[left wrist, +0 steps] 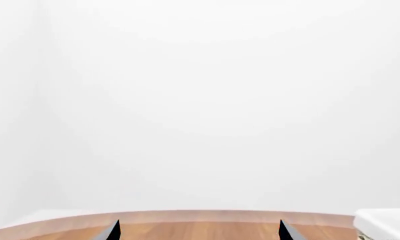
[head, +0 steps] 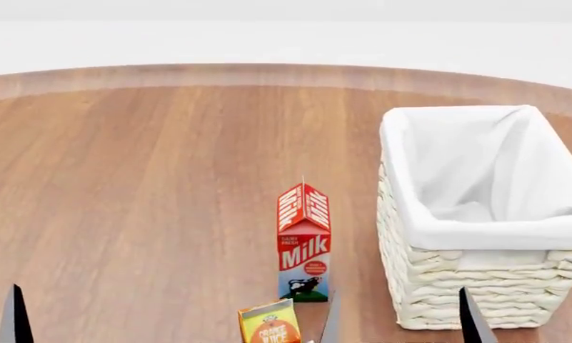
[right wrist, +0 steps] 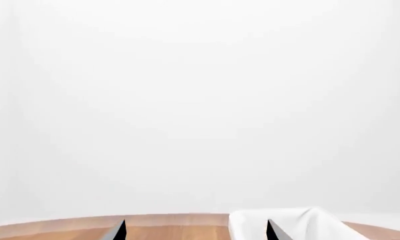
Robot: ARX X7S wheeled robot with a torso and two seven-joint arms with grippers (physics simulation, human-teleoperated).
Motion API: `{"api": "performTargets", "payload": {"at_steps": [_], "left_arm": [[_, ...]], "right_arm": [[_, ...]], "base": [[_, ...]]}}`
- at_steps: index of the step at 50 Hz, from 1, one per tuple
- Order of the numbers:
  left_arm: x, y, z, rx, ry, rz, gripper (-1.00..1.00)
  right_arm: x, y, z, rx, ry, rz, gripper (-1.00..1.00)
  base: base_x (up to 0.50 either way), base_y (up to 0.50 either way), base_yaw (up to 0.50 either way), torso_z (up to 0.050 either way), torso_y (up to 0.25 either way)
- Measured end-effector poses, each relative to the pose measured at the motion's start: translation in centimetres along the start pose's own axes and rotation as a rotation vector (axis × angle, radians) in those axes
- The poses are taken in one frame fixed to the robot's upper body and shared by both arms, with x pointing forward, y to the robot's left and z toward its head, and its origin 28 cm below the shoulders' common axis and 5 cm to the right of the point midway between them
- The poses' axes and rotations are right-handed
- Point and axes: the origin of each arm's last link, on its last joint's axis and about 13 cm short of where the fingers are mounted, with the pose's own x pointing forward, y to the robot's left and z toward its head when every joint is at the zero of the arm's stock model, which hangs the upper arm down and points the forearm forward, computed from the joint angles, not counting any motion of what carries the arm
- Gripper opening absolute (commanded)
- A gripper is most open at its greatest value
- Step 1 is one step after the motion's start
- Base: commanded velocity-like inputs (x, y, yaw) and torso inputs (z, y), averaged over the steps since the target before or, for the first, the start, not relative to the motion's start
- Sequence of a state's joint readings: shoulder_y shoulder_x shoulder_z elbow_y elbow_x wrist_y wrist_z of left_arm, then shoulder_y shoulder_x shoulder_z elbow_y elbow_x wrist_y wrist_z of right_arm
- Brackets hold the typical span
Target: Pick up the tomato sauce, and put it in the basket.
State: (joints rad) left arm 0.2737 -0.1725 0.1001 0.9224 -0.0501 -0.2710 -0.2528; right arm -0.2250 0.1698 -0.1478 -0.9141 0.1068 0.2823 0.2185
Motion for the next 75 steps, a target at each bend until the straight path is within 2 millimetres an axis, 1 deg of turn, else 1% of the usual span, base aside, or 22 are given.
{"api": "performTargets", "payload": {"at_steps": [3, 8, 17, 27, 35, 43, 54, 65, 75], "left_arm": [[0.1, 0.0, -0.1, 0.002, 0.002, 0.002, 1.00], [0.2, 0.0, -0.4, 0.007, 0.008, 0.006, 1.00], [0.4, -0.1, -0.9, 0.014, 0.018, 0.011, 1.00], [0.5, -0.1, -1.2, 0.017, 0.028, 0.009, 1.00], [0.5, -0.2, -1.3, 0.019, 0.034, 0.007, 1.00], [0.5, -0.3, -1.5, 0.019, 0.039, 0.003, 1.00], [0.5, -0.4, -1.6, 0.021, 0.044, -0.002, 1.00], [0.4, -0.5, -1.7, 0.024, 0.049, -0.006, 1.00], [0.4, -0.6, -1.8, 0.025, 0.056, -0.009, 1.00]], "right_arm": [[-0.2, -0.2, 0.3, -0.017, -0.001, 0.008, 1.00], [-1.2, -1.1, 0.5, -0.063, 0.006, 0.025, 1.00], [-4.1, -3.3, -0.1, -0.120, 0.085, 0.028, 1.00], [-7.6, -5.3, -1.4, -0.166, 0.199, 0.003, 1.00], [-10.2, -6.1, -3.2, -0.170, 0.300, -0.011, 1.00], [-12.4, -6.2, -5.3, -0.154, 0.392, -0.027, 1.00], [-14.3, -5.7, -7.5, -0.116, 0.465, -0.017, 1.00], [-15.4, -5.3, -9.0, -0.090, 0.515, -0.006, 1.00], [-15.5, -3.9, -9.1, -0.057, 0.472, 0.102, 1.00]], "base": [[0.00, 0.00, 0.00, 0.000, 0.000], [0.00, 0.00, 0.00, 0.000, 0.000], [0.00, 0.00, 0.00, 0.000, 0.000], [0.00, 0.00, 0.00, 0.000, 0.000], [0.00, 0.00, 0.00, 0.000, 0.000], [0.00, 0.00, 0.00, 0.000, 0.000], [0.00, 0.00, 0.00, 0.000, 0.000], [0.00, 0.00, 0.00, 0.000, 0.000], [0.00, 0.00, 0.00, 0.000, 0.000]]}}
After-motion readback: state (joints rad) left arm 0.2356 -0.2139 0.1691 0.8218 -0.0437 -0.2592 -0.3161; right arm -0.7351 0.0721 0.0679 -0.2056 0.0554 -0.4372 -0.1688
